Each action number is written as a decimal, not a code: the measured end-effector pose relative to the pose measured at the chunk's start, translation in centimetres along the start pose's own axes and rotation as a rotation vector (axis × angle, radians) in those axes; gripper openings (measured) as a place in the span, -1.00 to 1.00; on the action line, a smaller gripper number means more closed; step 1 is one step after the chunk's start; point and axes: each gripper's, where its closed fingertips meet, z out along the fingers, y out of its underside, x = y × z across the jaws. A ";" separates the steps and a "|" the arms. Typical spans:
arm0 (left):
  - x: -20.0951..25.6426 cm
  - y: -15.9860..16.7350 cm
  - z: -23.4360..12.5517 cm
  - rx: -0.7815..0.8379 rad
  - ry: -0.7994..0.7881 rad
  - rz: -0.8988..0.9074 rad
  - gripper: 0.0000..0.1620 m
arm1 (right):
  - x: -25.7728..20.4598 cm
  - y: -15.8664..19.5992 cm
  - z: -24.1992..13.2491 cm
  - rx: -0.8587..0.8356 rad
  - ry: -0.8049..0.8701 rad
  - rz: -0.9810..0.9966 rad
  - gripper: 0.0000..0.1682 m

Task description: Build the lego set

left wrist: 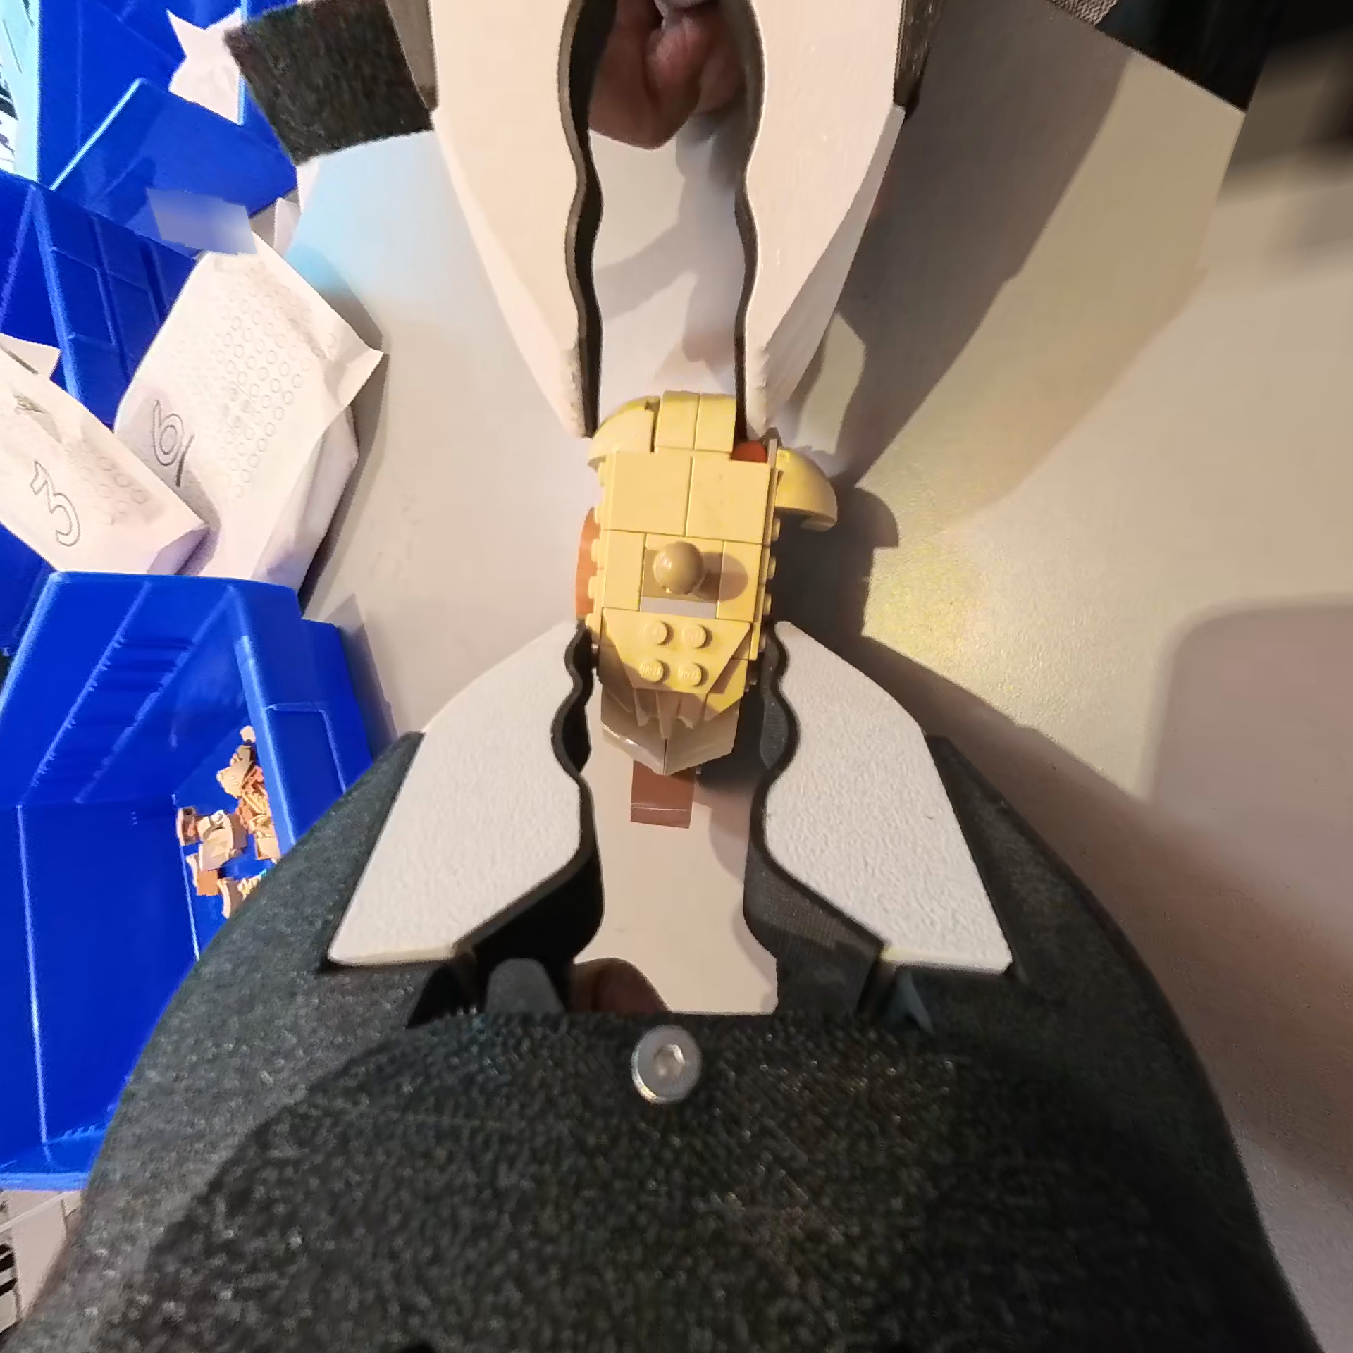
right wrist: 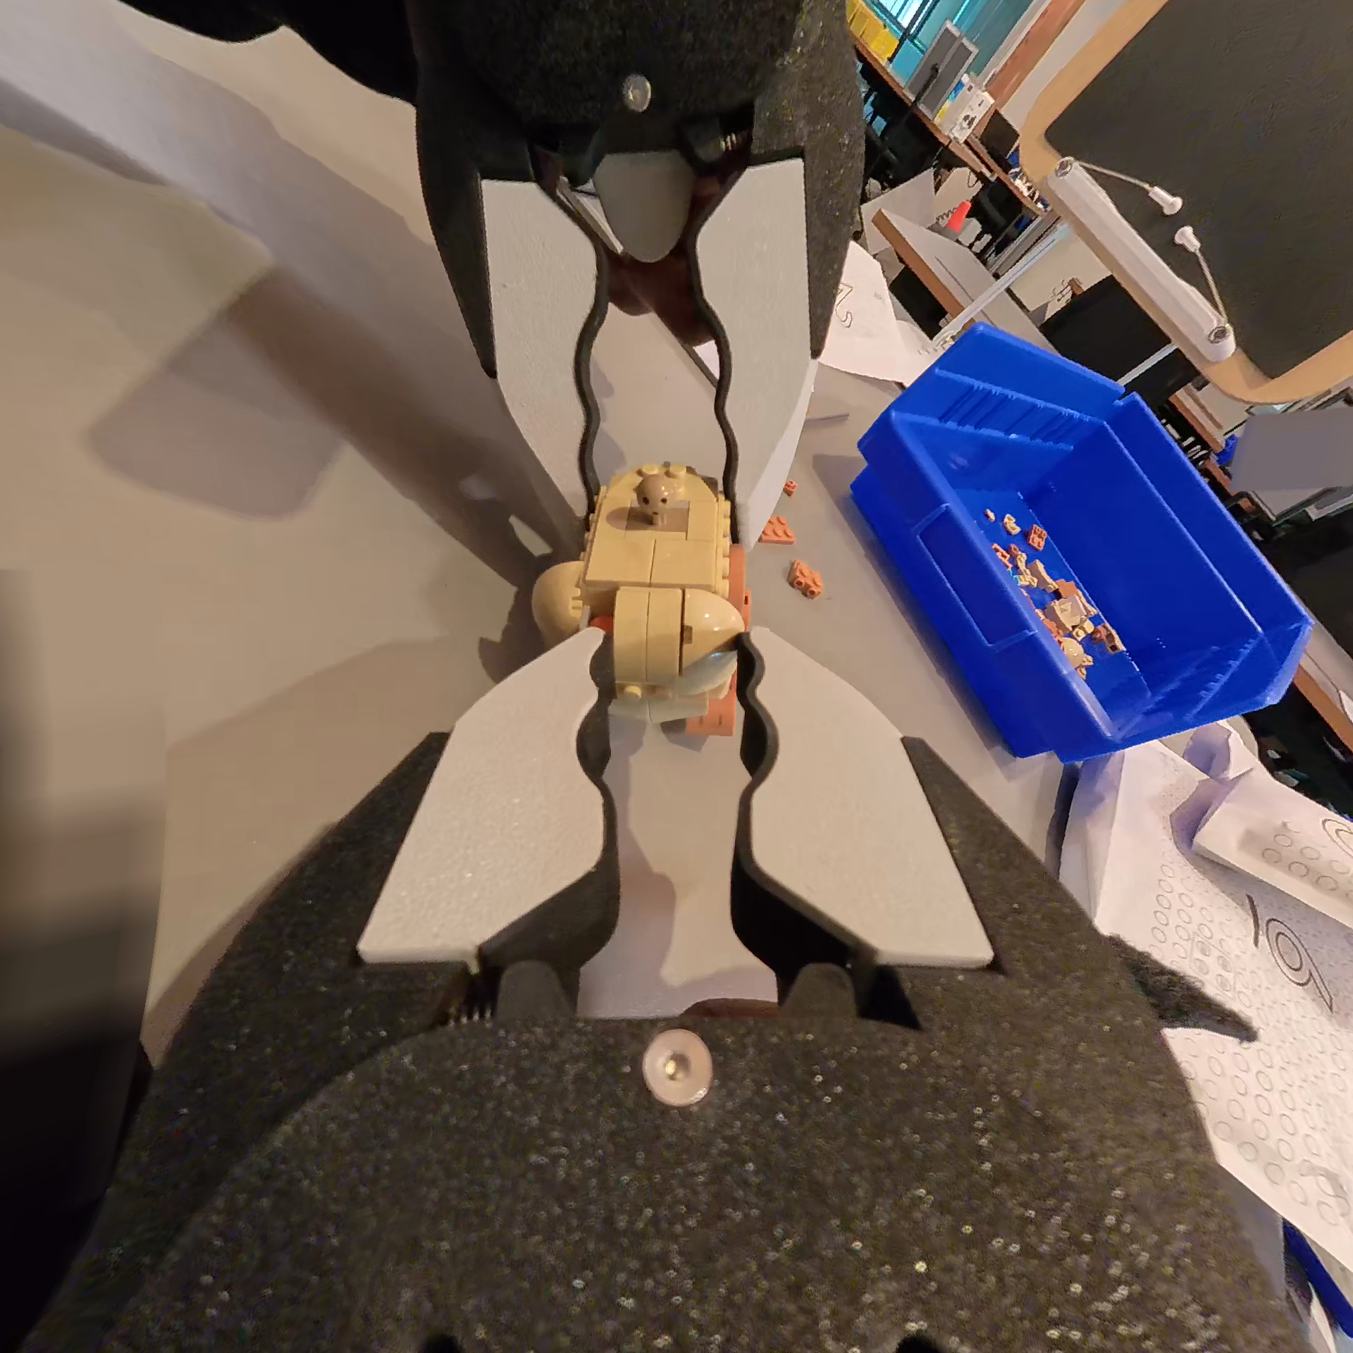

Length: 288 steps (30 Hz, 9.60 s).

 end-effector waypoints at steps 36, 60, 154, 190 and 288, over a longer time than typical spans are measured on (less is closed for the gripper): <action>-0.5 0.9 -1.0 -0.053 0.365 -0.047 -0.46 | -0.2 0.8 1.4 -0.021 -0.351 0.132 -0.35; -0.3 -0.4 -5.3 0.429 -0.189 -0.995 -0.54 | 0.8 -0.1 3.5 -0.059 -0.380 0.497 -0.45; -1.3 -0.8 -1.8 0.292 -0.097 -1.292 -0.87 | 0.7 -1.5 4.1 0.027 -0.267 0.307 -0.61; 0.2 0.4 -5.2 0.434 -0.104 -1.412 -0.87 | 0.4 -1.4 4.0 0.028 -0.366 0.374 -0.70; -5.5 8.3 -5.0 -0.631 -0.738 -0.157 -0.93 | 3.2 -0.5 10.6 -0.157 -0.386 0.514 -0.66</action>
